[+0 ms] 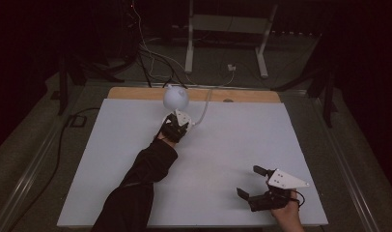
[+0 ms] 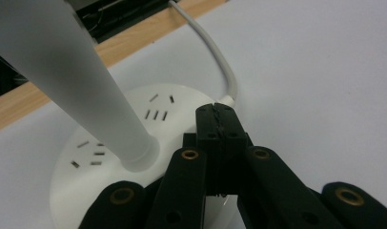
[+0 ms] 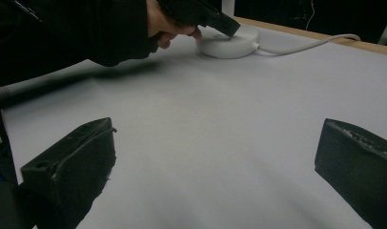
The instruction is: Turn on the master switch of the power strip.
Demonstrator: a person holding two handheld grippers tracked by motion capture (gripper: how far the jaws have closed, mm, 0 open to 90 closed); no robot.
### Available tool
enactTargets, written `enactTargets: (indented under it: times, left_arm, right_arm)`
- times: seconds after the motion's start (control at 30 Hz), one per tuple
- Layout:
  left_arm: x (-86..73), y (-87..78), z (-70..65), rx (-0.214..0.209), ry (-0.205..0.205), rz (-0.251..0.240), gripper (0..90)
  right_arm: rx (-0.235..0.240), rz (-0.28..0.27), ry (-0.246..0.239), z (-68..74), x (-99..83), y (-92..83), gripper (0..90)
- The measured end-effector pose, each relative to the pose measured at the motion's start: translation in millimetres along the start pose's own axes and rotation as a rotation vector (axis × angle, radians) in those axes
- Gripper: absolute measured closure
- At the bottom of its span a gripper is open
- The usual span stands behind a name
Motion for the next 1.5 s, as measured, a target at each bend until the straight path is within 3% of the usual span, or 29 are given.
enactTargets:
  times: [0.07, 0.1, 0.2, 0.27, 0.3, 0.37, 0.43, 0.47, 0.63, 1.0, 1.17, 1.5]
  left_arm:
    - [-1.6, 0.9, 0.0, 0.003, 0.010, 0.001, 90.0]
    - [-1.3, 1.3, 0.1, 0.028, 0.021, 0.009, 90.0]
    - [-1.5, 1.0, 0.9, 0.011, 0.011, 0.005, 90.0]
    - [-1.7, 1.1, 0.6, 0.035, 0.021, 0.010, 90.0]
    - [-1.6, 1.3, 2.2, 0.014, -0.003, 0.005, 90.0]
    - [-1.4, 1.6, 1.8, 0.029, 0.009, 0.008, 90.0]
    - [-1.6, 1.9, 2.4, 0.019, 0.000, 0.003, 90.0]
    - [-1.5, 2.3, 2.4, 0.037, 0.010, 0.007, 90.0]
    - [-1.8, 3.1, 3.9, 0.019, -0.003, -0.004, 90.0]
    - [0.1, 5.1, 2.6, 0.022, 0.023, 0.002, 90.0]
    - [2.3, 6.8, -1.9, 0.044, 0.068, 0.019, 90.0]
    - [5.6, 7.9, -0.9, 0.041, 0.078, 0.058, 90.0]
  right_arm:
    - [-0.001, -0.001, -0.003, 0.5, 0.3, -0.4, 0.0]
    - [-0.001, -0.002, -0.004, 0.8, 0.4, -0.7, 0.0]
    - [-0.001, -0.002, -0.006, 0.5, 0.5, -0.8, 0.0]
    - [0.001, 0.000, 0.000, -0.5, 0.0, -0.4, 0.0]
    - [0.001, 0.002, 0.001, -0.4, -0.1, -0.6, 0.0]
    - [0.001, 0.000, -0.002, -0.2, 0.0, -0.8, 0.0]
    - [0.002, -0.002, -0.002, -0.2, 0.2, -0.9, 0.0]
    - [0.001, 0.000, -0.002, -0.3, 0.1, -0.7, 0.0]
    - [0.003, 0.004, 0.000, -0.8, -0.5, -0.2, 0.0]
    - [0.002, 0.006, 0.002, -1.0, -0.8, 0.2, 0.0]
    - [0.002, 0.005, -0.001, -0.9, -0.6, -0.1, 0.0]
    - [0.005, 0.006, -0.003, -0.2, -0.7, 0.3, 0.0]
Point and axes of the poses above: each handheld gripper's, and its own axes: y roughly forward along the jaws, x roughly out of its top, z roughly to its left, the point moved 1 cm from there along y, roughly forward along the jaws, and after that the axes turned 3 degrees about -x, right-handed, at the moved point
